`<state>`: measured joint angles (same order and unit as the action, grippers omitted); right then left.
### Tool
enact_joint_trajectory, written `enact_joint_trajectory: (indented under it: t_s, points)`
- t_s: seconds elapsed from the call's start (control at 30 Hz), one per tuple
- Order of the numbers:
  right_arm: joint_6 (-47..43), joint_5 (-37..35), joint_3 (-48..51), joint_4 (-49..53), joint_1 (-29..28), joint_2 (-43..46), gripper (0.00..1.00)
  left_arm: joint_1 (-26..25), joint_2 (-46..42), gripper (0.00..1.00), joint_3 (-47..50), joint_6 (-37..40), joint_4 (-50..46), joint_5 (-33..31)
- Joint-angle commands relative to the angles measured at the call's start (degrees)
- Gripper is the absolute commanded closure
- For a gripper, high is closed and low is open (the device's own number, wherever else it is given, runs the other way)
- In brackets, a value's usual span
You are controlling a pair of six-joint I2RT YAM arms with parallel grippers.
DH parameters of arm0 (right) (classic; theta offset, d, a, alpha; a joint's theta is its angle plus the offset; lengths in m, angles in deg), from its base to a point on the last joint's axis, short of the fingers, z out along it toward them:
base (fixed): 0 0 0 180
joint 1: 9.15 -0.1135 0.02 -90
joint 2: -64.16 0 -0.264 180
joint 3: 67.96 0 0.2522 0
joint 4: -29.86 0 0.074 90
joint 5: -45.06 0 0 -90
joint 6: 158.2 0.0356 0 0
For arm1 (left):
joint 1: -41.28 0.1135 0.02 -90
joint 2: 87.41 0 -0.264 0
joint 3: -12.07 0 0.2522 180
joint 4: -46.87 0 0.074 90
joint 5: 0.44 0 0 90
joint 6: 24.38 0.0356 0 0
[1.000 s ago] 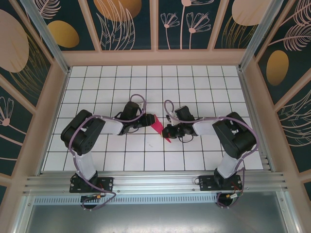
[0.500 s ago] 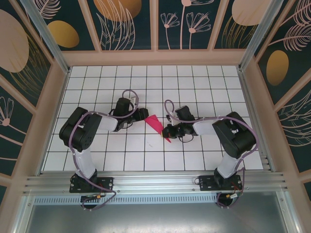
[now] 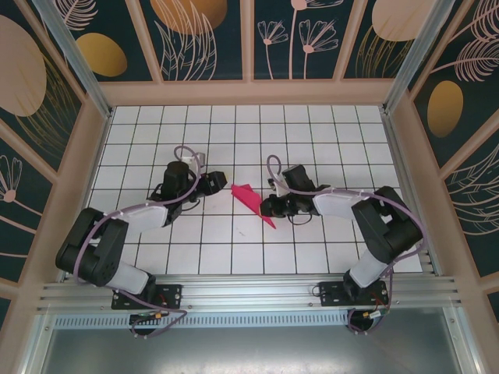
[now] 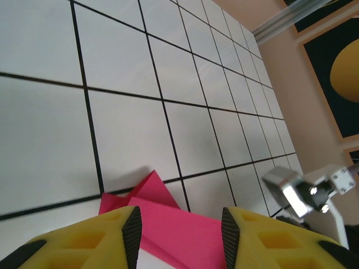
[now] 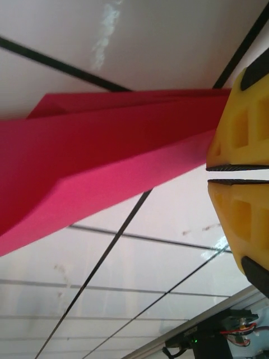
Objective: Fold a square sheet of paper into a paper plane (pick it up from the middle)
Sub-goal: Fold the wing for the fifth time at the center of the table, then move the paper plane to the center of the table.
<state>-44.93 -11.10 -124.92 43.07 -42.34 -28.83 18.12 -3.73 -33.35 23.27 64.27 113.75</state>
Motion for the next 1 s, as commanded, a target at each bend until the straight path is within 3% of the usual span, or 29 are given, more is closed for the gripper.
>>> enact_joint_trajectory:
  t_s: [0.0, 0.17, 0.27, 0.47, 0.6, 0.97]
  points:
    - [-0.6, -3.2, -3.1, 2.7, -0.4, 3.4, 0.86, -1.1, -3.8, 0.56, 4.1, -4.8, 3.7, 1.6]
    - [-0.8, -10.7, -3.0, 3.8, -1.3, 4.8, 0.80, -3.5, -8.1, 0.56, 7.1, -6.7, 3.7, 0.0]
    - [-2.4, -8.6, -4.0, 4.7, -2.5, 4.6, 0.81, -5.1, -8.2, 0.55, 7.0, -7.2, 3.6, -0.5]
    - [-2.9, -12.0, -5.3, 6.3, -5.7, 3.0, 0.82, -8.7, -3.0, 0.56, 5.2, -9.2, 5.7, -0.9]
    - [-2.3, -15.8, -3.7, 6.0, -5.4, 4.3, 0.74, -11.0, 0.7, 0.57, 5.4, -11.4, 9.7, -1.2]
    - [-2.3, -14.9, -1.8, 4.4, -4.5, 3.9, 0.70, -14.6, 5.6, 0.57, 4.8, -13.9, 13.1, -5.3]
